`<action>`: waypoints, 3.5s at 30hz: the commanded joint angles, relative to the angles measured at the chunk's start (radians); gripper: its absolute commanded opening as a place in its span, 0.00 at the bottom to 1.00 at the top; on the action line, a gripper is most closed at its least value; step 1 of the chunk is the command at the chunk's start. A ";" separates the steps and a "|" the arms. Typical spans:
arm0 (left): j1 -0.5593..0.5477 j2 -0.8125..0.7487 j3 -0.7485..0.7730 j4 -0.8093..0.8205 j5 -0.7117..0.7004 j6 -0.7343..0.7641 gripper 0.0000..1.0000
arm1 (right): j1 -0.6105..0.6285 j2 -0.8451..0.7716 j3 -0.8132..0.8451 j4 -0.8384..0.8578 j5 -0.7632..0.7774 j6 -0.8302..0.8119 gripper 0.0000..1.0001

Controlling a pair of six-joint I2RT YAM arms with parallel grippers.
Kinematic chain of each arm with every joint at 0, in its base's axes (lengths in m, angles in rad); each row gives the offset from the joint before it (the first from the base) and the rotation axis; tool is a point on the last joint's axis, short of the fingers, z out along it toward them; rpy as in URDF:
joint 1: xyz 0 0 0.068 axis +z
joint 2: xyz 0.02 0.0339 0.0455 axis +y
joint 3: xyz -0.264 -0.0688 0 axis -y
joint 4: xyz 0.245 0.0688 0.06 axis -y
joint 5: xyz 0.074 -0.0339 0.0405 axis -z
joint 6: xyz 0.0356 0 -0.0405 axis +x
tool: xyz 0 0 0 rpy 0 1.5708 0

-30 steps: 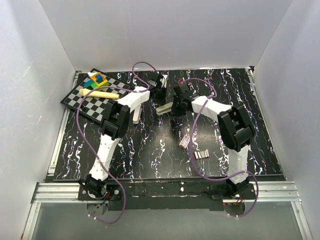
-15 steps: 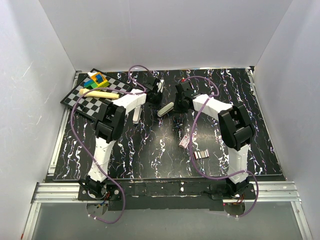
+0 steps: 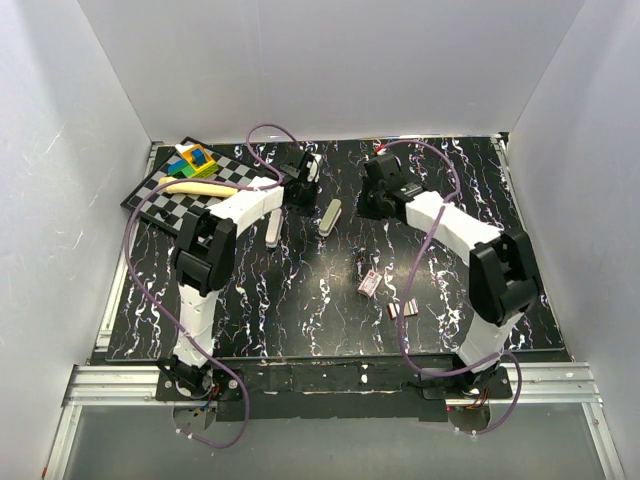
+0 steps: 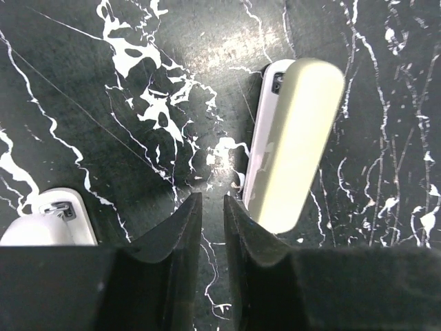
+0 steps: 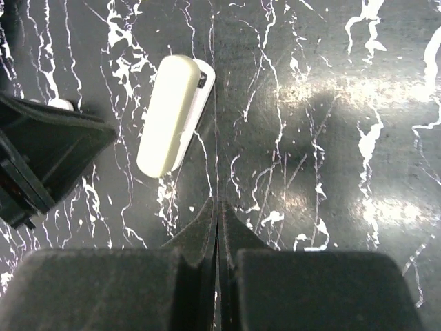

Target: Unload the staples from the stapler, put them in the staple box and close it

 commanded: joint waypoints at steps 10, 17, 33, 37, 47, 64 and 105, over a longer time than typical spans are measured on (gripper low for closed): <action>-0.024 -0.158 0.047 -0.030 0.032 0.040 0.48 | -0.002 -0.318 -0.192 -0.063 0.021 -0.064 0.29; -0.052 -0.123 0.109 -0.033 0.049 0.095 0.60 | 0.000 -0.442 -0.290 -0.072 -0.022 -0.087 0.36; -0.082 0.106 0.374 -0.107 -0.003 0.176 0.65 | 0.026 -0.586 -0.413 -0.044 -0.095 -0.070 0.43; -0.081 0.141 0.400 -0.116 -0.001 0.188 0.65 | 0.032 -0.585 -0.419 -0.040 -0.095 -0.070 0.44; -0.102 0.196 0.413 -0.121 -0.032 0.193 0.65 | 0.037 -0.568 -0.413 -0.018 -0.114 -0.063 0.44; -0.119 0.252 0.472 -0.148 -0.115 0.196 0.60 | 0.043 -0.571 -0.424 -0.003 -0.128 -0.055 0.43; -0.133 -0.164 0.181 -0.095 0.196 0.211 0.00 | 0.049 -0.793 -0.307 -0.228 -0.176 -0.199 0.40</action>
